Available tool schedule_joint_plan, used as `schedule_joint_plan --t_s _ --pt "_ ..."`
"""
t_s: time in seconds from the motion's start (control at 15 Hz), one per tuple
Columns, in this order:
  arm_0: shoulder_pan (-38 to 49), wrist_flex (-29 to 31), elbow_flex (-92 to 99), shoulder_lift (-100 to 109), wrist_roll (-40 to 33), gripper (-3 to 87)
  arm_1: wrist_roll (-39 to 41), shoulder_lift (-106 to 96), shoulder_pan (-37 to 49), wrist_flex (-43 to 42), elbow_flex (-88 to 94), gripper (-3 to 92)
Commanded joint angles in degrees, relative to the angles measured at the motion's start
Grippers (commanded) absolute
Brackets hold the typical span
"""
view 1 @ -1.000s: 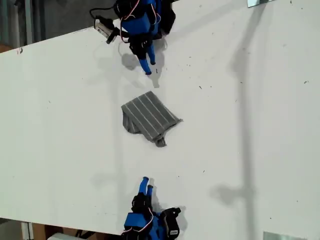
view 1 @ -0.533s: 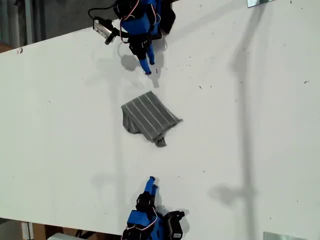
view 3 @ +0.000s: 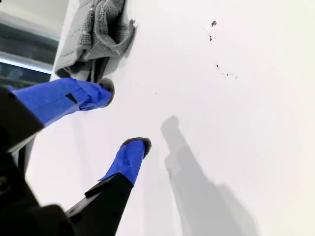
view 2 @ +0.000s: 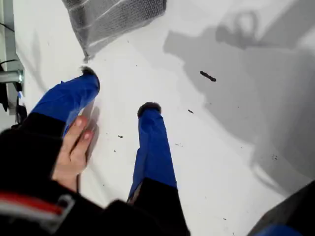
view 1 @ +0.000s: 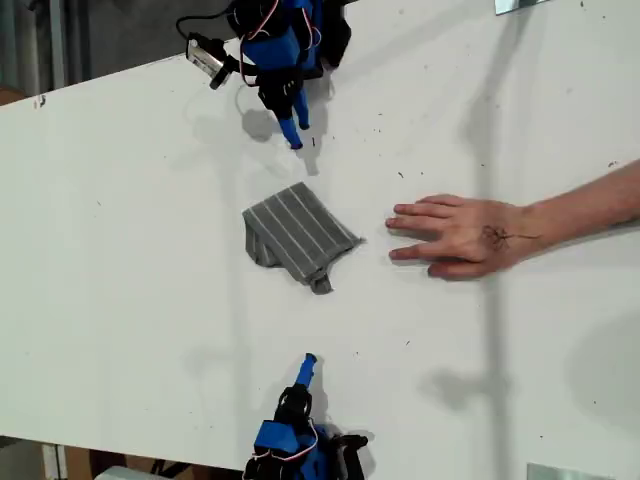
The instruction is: Grasp corners of a square towel and fold twice.
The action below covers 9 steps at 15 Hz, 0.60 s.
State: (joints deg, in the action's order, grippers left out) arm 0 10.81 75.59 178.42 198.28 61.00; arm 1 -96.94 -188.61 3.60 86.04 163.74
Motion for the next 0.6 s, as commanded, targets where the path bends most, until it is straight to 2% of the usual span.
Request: schedule_joint_plan --t_s 0.0,0.53 --pt "0.1 -0.8 0.3 0.4 -0.4 18.9 0.6 0.0 -0.1 1.3 -3.2 21.6" --pt "0.1 -0.8 0.3 0.4 -0.4 17.4 0.6 0.0 -0.1 1.3 -3.2 21.6"
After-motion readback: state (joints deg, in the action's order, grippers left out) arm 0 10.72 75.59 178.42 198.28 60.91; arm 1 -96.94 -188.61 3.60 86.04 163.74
